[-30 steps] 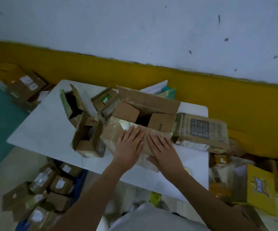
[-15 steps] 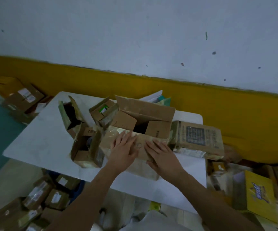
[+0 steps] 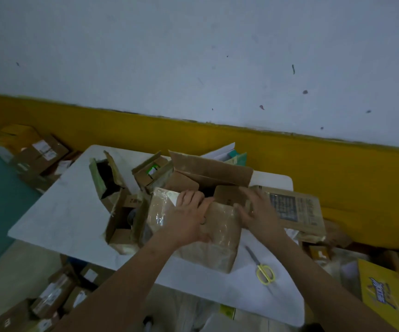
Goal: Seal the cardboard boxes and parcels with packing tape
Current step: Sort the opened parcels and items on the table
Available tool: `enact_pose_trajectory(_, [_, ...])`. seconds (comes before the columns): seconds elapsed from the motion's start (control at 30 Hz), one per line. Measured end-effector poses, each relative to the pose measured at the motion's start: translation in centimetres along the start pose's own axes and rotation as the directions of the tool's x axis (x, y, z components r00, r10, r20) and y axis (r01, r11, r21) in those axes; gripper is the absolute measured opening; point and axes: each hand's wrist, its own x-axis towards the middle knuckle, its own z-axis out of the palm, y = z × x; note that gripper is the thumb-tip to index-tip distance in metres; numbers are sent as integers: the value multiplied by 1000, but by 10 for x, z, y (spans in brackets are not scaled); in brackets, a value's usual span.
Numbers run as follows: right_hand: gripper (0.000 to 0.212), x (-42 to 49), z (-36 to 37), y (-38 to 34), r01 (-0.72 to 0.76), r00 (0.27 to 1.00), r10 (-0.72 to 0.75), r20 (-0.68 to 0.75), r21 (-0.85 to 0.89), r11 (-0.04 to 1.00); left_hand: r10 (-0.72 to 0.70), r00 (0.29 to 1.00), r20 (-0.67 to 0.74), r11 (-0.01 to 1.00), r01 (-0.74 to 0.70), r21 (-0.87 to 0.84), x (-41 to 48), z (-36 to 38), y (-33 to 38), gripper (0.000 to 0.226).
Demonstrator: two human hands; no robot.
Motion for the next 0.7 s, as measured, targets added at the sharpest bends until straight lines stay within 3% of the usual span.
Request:
enact_pose_trajectory(0.1, [68, 25, -15, -10, 16, 977, -20, -211, -24, 1000, 38, 983, -177, 999, -33, 26, -9, 9, 0, 110])
enact_pose_trajectory(0.2, [80, 51, -23, -17, -35, 998, 31, -52, -76, 996, 47, 955, -294, 999, -44, 19, -18, 14, 3, 104])
enact_pose_trajectory(0.27, [63, 63, -21, -17, -59, 995, 67, 68, -112, 992, 50, 930, -364, 999, -41, 33, -23, 16, 5, 99])
enact_pose_trajectory(0.37, [29, 61, -11, -11, 77, 984, -47, 172, -174, 982, 57, 907, -417, 998, -36, 59, -32, 21, 9, 95])
enact_pose_trajectory(0.5, [19, 42, 14, 18, 160, 961, -145, 236, -48, 986, 34, 947, -321, 999, -28, 24, -33, 20, 7, 104])
enact_pose_trajectory(0.63, [40, 30, 16, 25, 98, 954, -130, 269, 128, 987, 45, 992, -117, 999, -43, 22, -18, 13, -2, 117])
enact_pose_trajectory(0.7, [37, 27, 16, 32, 1, 943, -78, 324, 232, 973, 72, 996, -55, 997, -72, 6, -12, 15, -8, 115])
